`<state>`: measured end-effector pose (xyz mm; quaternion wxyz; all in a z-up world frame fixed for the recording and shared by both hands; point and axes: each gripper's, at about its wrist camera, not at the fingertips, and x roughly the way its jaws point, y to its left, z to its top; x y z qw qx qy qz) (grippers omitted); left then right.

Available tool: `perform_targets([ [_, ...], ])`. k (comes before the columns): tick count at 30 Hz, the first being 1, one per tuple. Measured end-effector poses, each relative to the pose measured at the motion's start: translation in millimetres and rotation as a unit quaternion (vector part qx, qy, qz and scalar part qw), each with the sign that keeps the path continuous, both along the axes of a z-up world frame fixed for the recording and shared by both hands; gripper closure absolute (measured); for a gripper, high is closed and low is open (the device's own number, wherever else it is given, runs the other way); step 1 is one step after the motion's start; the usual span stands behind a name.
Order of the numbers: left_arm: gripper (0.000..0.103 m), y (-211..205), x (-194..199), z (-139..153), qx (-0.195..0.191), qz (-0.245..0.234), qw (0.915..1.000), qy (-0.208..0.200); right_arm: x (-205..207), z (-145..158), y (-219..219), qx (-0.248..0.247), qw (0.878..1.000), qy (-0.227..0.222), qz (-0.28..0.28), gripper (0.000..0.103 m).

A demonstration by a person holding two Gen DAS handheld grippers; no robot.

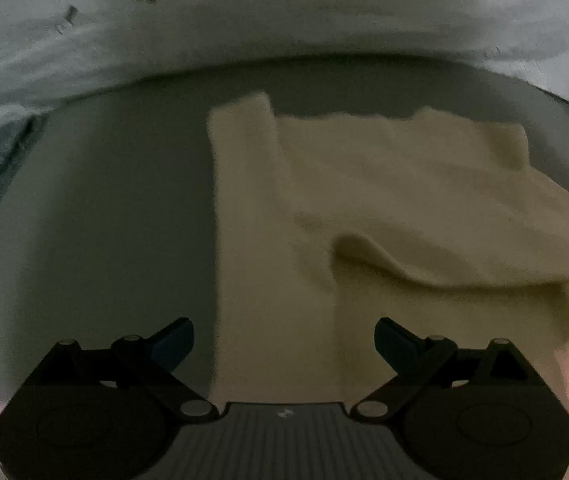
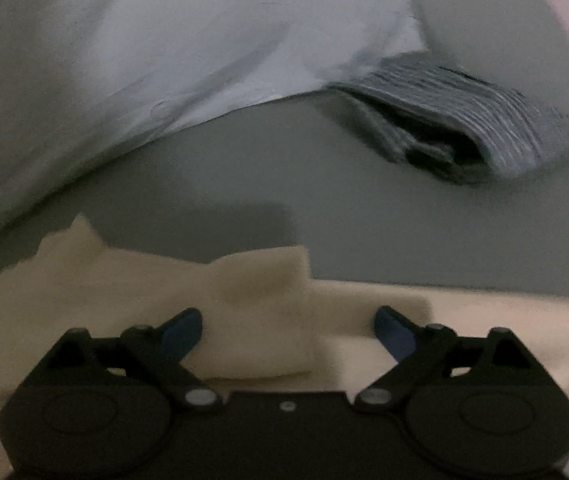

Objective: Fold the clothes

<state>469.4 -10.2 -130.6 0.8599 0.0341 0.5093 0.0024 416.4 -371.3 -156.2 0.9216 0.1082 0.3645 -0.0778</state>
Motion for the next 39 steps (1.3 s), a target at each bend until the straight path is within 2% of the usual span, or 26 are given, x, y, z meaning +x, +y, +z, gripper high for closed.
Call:
perform_targets([
  [1,0.006,-1.4,0.1,-3.5,-0.002,-0.002,1.0000,0.003,1.0,-0.1,5.0,-0.021,0.999,-0.002,0.028,0.055],
  [2,0.006,-2.9,0.2,-7.0,-0.004,-0.005,1.0000,0.007,0.7,0.0,7.7,-0.038,0.998,-0.007,0.045,0.071],
  [3,0.004,-4.0,0.3,-10.5,-0.006,-0.006,0.9999,0.010,0.1,0.2,9.7,-0.053,0.997,-0.014,0.058,0.102],
  [6,0.001,8.2,3.1,-14.2,-0.033,0.038,0.9985,0.023,-10.0,7.5,-7.7,-0.021,0.998,-0.040,0.042,0.101],
  [10,0.000,11.6,3.8,-14.4,-0.031,0.051,0.9978,0.030,-39.3,31.9,-13.5,-0.013,0.997,-0.063,0.044,0.101],
  [13,0.000,13.2,5.6,-13.6,-0.030,0.057,0.9972,0.038,-42.3,25.2,-7.8,-0.021,0.997,-0.037,0.063,0.101],
  [15,0.000,14.2,7.5,-12.4,-0.023,0.051,0.9976,0.041,-39.8,9.1,-8.9,-0.010,0.998,-0.008,0.060,0.096],
  [16,0.000,14.8,8.1,-11.7,-0.017,0.046,0.9980,0.041,-41.0,6.0,-11.5,-0.009,0.999,-0.006,0.053,0.091],
  [17,0.000,15.4,8.6,-10.8,-0.012,0.041,0.9983,0.041,-43.1,4.1,-14.4,-0.009,0.999,-0.008,0.046,0.076],
  [18,0.000,15.3,7.0,-8.7,-0.005,0.036,0.9986,0.040,-44.6,4.4,-17.2,-0.006,0.999,-0.017,0.039,0.054],
  [19,0.000,15.0,3.8,-5.9,-0.007,0.031,0.9988,0.039,-46.0,5.3,-19.9,-0.001,0.999,-0.029,0.033,0.046],
  [22,0.000,18.9,-7.6,0.1,-0.022,0.019,0.9989,0.036,-40.4,6.2,-27.4,0.036,0.998,-0.046,0.039,0.042],
  [24,0.000,21.2,-17.6,3.4,-0.033,0.016,0.9988,0.033,-30.9,2.8,-26.6,0.045,0.997,-0.045,0.052,0.033],
  [25,0.000,23.2,-22.4,3.2,-0.036,0.020,0.9986,0.033,-24.9,-0.2,-24.2,0.039,0.997,-0.039,0.056,0.032],
  [26,0.000,25.3,-26.8,2.7,-0.040,0.023,0.9984,0.033,-18.4,-3.6,-21.2,0.030,0.997,-0.032,0.060,0.036],
  [27,0.000,27.9,-27.4,-1.2,-0.045,0.028,0.9979,0.035,-15.7,-5.6,-16.9,0.016,0.998,-0.027,0.061,0.053],
  [28,0.000,31.2,-29.4,-4.1,-0.050,0.038,0.9973,0.039,-14.2,-7.2,-12.1,-0.001,0.998,-0.021,0.061,0.064],
  [30,0.000,37.5,-33.7,-9.7,-0.058,0.055,0.9957,0.045,-14.9,-6.0,-4.2,-0.011,0.997,-0.026,0.069,0.093],
  [35,0.000,42.1,-77.1,4.4,-0.101,0.020,0.9947,0.010,-22.6,22.0,24.8,-0.040,0.995,-0.062,0.070,0.097],
  [39,0.000,59.6,-128.1,11.5,-0.133,0.003,0.9911,-0.008,-40.3,72.9,79.5,-0.089,0.978,-0.133,0.131,0.097],
])
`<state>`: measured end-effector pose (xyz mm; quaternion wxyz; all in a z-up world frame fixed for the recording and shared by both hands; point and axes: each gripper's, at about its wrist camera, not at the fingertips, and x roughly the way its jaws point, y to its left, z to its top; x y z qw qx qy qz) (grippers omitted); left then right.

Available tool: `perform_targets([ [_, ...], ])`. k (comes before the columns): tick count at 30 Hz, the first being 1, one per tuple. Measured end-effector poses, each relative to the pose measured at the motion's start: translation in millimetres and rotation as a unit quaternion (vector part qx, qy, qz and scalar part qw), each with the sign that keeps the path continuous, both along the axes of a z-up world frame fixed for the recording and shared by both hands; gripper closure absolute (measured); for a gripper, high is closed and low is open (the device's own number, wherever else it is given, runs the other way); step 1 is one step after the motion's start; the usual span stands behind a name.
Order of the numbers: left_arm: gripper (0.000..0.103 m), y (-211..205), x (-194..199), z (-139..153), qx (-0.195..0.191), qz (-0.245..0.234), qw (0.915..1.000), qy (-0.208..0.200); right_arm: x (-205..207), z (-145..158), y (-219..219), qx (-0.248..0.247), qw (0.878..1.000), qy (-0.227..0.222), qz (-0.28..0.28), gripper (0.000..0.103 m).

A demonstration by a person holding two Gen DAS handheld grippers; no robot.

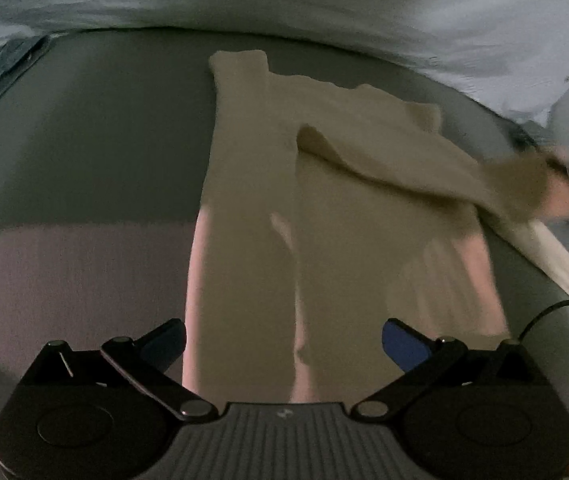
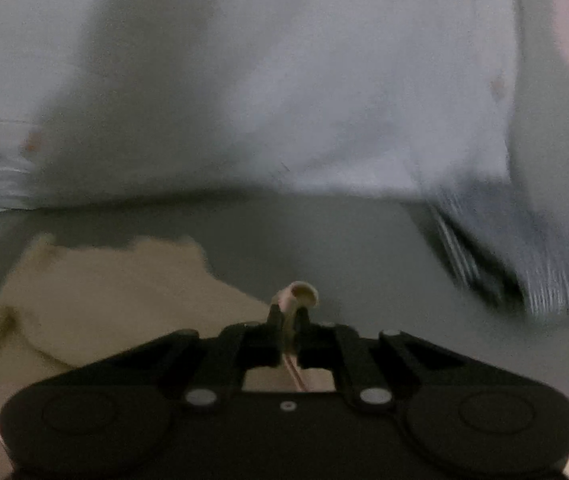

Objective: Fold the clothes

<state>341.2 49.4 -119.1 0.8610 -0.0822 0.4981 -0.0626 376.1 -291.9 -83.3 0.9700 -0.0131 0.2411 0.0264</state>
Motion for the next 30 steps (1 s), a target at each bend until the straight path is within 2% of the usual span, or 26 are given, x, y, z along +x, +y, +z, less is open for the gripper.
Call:
perform_targets([
  [2,0.000,13.2,-25.0,4.8,-0.010,0.003,0.9999,-0.008,-22.4,30.2,39.5,-0.024,0.996,-0.044,0.068,0.097],
  [4,0.000,29.3,-49.3,11.1,-0.017,0.013,0.9997,-0.015,-51.7,51.8,80.9,-0.043,0.985,-0.070,0.154,0.097],
  [7,0.000,56.4,-69.4,17.5,-0.048,0.051,0.9975,-0.015,-102.8,66.6,142.5,-0.050,0.950,-0.065,0.301,0.097],
  [9,0.000,75.8,-83.0,18.4,-0.070,0.077,0.9944,-0.019,-136.2,50.5,174.8,-0.053,0.926,-0.028,0.372,0.097],
  [11,0.000,91.1,-98.9,15.9,-0.082,0.098,0.9915,-0.025,-167.1,16.0,203.7,-0.082,0.907,0.016,0.412,0.097],
  [13,0.000,101.6,-109.4,11.5,-0.077,0.107,0.9907,-0.033,-189.8,-20.6,223.0,-0.114,0.895,0.052,0.427,0.097],
  [15,0.000,103.8,-116.6,7.3,-0.067,0.106,0.9913,-0.041,-205.5,-49.2,236.3,-0.145,0.889,0.077,0.427,0.095],
  [17,0.000,103.1,-123.4,5.5,-0.065,0.097,0.9927,-0.029,-214.0,-60.7,243.1,-0.168,0.890,0.087,0.414,0.093],
  [19,0.000,94.7,-120.7,5.6,-0.067,0.086,0.9939,-0.016,-213.1,-50.7,243.1,-0.154,0.898,0.102,0.400,0.084],
  [20,0.000,90.3,-120.6,8.7,-0.072,0.079,0.9941,-0.018,-211.1,-42.9,241.0,-0.135,0.904,0.112,0.390,0.068],
  [22,0.000,77.5,-111.0,11.6,-0.071,0.060,0.9953,-0.028,-205.9,-26.9,228.0,-0.080,0.916,0.121,0.374,0.052],
  [28,0.000,28.8,-87.0,7.6,-0.032,-0.008,0.9982,-0.051,-197.5,-22.2,167.6,-0.002,0.964,0.114,0.242,0.045],
  [30,0.000,11.9,-82.1,6.6,-0.026,-0.026,0.9984,-0.042,-194.5,-26.3,135.6,0.024,0.976,0.117,0.181,0.031],
])
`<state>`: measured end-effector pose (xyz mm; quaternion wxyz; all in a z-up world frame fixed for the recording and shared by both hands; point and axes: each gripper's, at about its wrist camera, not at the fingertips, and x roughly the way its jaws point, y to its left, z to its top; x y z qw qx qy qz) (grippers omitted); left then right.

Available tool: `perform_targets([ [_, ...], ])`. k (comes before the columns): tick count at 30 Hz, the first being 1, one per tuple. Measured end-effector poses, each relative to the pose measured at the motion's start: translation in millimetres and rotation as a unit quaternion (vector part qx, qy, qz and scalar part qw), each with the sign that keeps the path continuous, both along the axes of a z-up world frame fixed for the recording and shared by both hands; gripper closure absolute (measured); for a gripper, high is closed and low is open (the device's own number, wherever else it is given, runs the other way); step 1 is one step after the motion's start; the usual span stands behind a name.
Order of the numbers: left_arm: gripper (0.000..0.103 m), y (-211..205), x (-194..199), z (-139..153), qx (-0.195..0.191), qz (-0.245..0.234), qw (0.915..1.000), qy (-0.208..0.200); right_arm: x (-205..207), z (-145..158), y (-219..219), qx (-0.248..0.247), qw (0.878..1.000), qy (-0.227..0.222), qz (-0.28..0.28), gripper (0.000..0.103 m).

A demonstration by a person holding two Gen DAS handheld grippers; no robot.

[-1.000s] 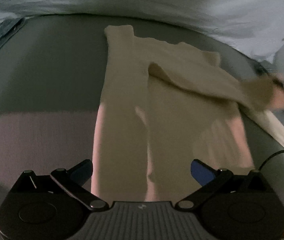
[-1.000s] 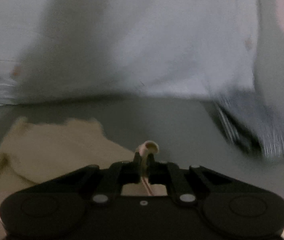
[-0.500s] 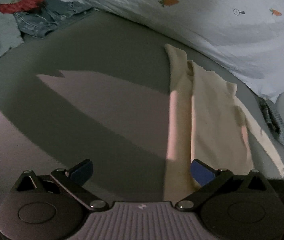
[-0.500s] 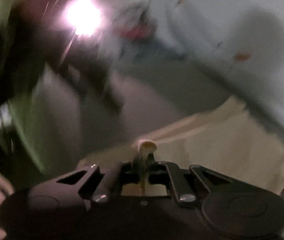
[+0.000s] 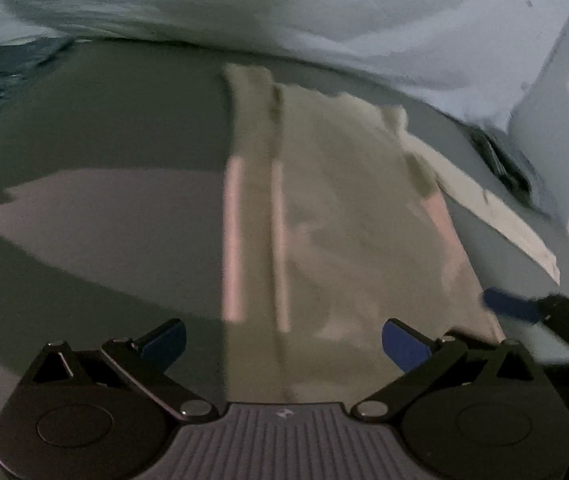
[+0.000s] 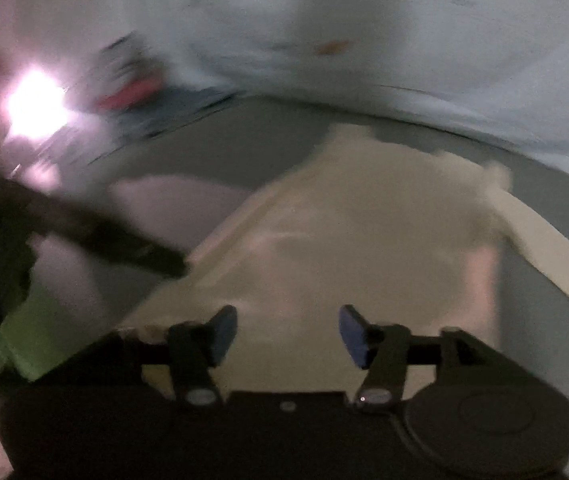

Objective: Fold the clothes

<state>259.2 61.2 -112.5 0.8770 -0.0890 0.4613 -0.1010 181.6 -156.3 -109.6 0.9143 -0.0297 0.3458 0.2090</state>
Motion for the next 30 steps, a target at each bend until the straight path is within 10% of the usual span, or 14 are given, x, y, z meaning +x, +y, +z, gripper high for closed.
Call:
perform_targets([
  [5,0.000,-46.8,13.3,4.3,0.013,-0.047,0.9986,0.019,8.6,-5.4,-93.5,0.033,0.985,0.020,-0.167,0.025],
  [16,0.000,-169.9,73.5,8.6,0.095,-0.062,0.9935,0.013,42.3,-49.4,-312.7,0.008,0.900,0.016,-0.435,0.025],
  [22,0.000,-282.2,99.7,11.6,0.112,-0.170,0.9791,-0.006,81.0,-70.5,-347.7,-0.014,0.929,0.045,-0.367,0.029],
  [25,0.000,-323.3,109.3,5.9,0.108,-0.207,0.9722,-0.023,89.7,-70.8,-340.9,-0.030,0.956,0.010,-0.292,0.077],
  [27,0.000,-348.9,106.5,3.8,0.137,-0.248,0.9581,-0.044,98.2,-67.0,-340.6,-0.032,0.964,0.016,-0.263,0.098],
  [30,0.000,-382.7,94.2,3.9,0.196,-0.315,0.9242,-0.090,101.2,-47.3,-355.5,0.021,0.970,0.025,-0.243,0.099],
])
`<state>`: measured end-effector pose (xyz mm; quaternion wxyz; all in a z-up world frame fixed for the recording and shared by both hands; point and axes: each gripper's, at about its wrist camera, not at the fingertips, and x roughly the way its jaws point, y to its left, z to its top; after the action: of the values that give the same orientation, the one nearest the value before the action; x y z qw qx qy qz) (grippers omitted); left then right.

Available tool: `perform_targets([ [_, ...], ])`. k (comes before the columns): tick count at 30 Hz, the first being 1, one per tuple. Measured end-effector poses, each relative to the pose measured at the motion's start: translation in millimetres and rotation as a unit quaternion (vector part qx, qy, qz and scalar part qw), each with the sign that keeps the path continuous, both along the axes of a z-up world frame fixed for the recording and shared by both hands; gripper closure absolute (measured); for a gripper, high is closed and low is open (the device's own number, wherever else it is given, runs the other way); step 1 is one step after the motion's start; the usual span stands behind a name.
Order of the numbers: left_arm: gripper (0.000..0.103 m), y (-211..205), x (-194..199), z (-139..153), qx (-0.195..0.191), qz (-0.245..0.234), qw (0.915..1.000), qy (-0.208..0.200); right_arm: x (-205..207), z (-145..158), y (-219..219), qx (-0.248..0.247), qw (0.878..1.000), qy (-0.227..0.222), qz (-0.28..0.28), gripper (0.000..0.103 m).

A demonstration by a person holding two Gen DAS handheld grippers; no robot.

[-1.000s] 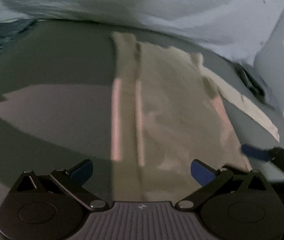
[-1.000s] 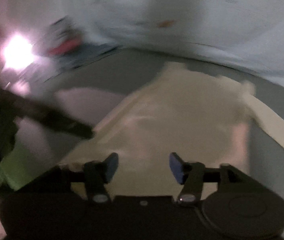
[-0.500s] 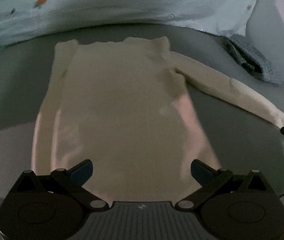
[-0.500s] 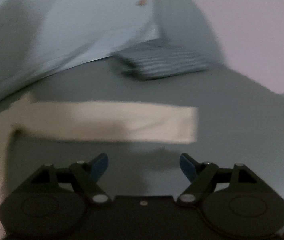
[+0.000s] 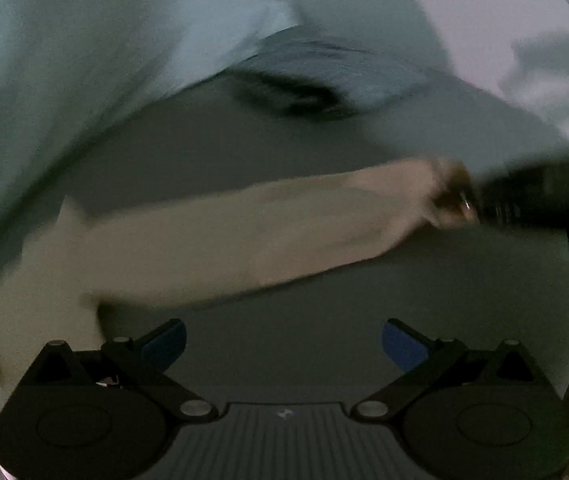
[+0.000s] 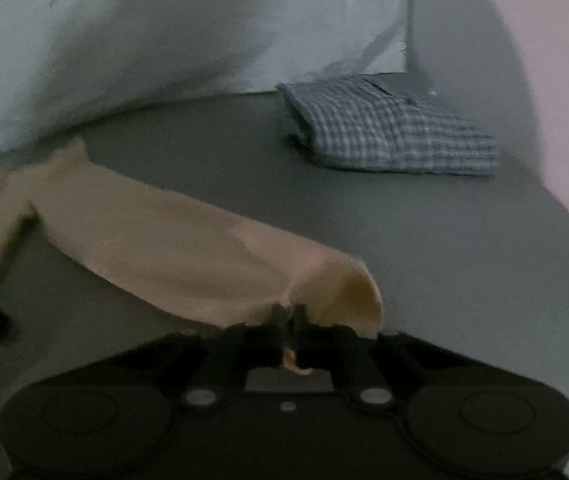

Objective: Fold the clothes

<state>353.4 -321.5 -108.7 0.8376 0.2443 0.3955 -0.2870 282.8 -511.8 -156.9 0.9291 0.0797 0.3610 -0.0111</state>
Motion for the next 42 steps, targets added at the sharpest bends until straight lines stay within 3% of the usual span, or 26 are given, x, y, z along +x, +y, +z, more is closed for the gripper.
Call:
perform_targets([
  [2,0.000,-19.1,-10.5,0.7,0.016,-0.053,0.9977,-0.040,-1.1,19.0,-16.1,0.069,0.997,-0.017,-0.003,0.099],
  [5,0.000,-46.9,-13.1,-5.0,0.015,-0.095,0.9924,-0.077,-1.8,35.7,-28.8,0.148,0.989,-0.029,0.002,0.099],
  [8,0.006,-75.5,-9.9,-16.1,0.007,-0.130,0.9842,-0.119,-1.3,42.0,-30.5,0.167,0.985,-0.028,0.010,0.099],
  [11,0.044,-98.8,-8.4,-25.2,0.050,-0.153,0.9714,-0.175,-1.7,44.1,-34.1,0.180,0.983,-0.027,0.009,0.099],
  [12,0.065,-103.4,-6.9,-24.7,0.054,-0.151,0.9683,-0.192,-1.8,45.1,-35.8,0.187,0.982,-0.023,0.007,0.099],
  [13,0.089,-106.5,-2.1,-21.2,0.042,-0.142,0.9692,-0.197,-2.7,49.0,-35.7,0.190,0.982,-0.019,0.006,0.099],
  [14,0.099,-106.5,4.7,-16.9,0.028,-0.128,0.9735,-0.188,-2.5,53.3,-35.2,0.188,0.982,-0.018,0.005,0.099],
  [17,0.099,-91.5,35.9,0.7,-0.024,-0.055,0.9893,-0.133,-5.6,68.4,-31.4,0.162,0.986,-0.029,-0.009,0.091],
  [19,0.099,-67.5,58.4,15.4,-0.071,0.019,0.9929,-0.094,-24.5,85.1,-25.2,0.111,0.990,-0.085,-0.025,0.078],
  [20,0.099,-46.0,70.9,25.8,-0.108,0.065,0.9897,-0.068,-34.7,93.1,-21.2,0.086,0.989,-0.120,-0.026,0.062],
  [21,0.099,-22.5,79.4,39.0,-0.146,0.108,0.9819,-0.055,-41.2,97.0,-18.9,0.074,0.987,-0.140,-0.029,0.054],
  [24,0.099,49.4,96.8,77.9,-0.235,0.215,0.9474,-0.029,-43.4,93.5,-6.1,0.064,0.990,-0.127,-0.021,0.054],
  [27,0.099,112.9,99.3,110.9,-0.264,0.269,0.9250,-0.048,-38.8,83.6,30.7,0.056,0.996,-0.067,0.013,0.055],
  [30,0.099,170.1,95.9,127.1,-0.290,0.297,0.9072,-0.066,-39.1,65.9,80.3,0.089,0.994,-0.015,0.057,0.055],
  [34,0.099,233.2,88.6,113.9,-0.329,0.322,0.8845,-0.077,-52.6,33.0,159.0,0.108,0.989,0.009,0.100,0.055],
  [36,0.099,263.0,87.1,102.9,-0.341,0.340,0.8737,-0.068,-58.4,15.0,200.4,0.085,0.990,0.023,0.110,0.054],
  [39,0.100,309.3,87.4,97.9,-0.378,0.365,0.8504,-0.027,-61.3,-5.7,250.9,0.038,0.993,0.057,0.099,0.056],
  [40,0.100,320.2,89.0,98.7,-0.394,0.362,0.8448,-0.017,-62.8,-8.4,267.0,0.004,0.995,0.056,0.088,0.060],
  [41,0.100,326.5,92.2,102.4,-0.395,0.354,0.8474,-0.015,-63.1,-8.6,279.2,-0.029,0.995,0.057,0.077,0.077],
  [42,0.100,326.2,94.8,102.2,-0.395,0.343,0.8524,-0.017,-61.5,-6.8,287.4,-0.039,0.995,0.057,0.071,0.100],
])
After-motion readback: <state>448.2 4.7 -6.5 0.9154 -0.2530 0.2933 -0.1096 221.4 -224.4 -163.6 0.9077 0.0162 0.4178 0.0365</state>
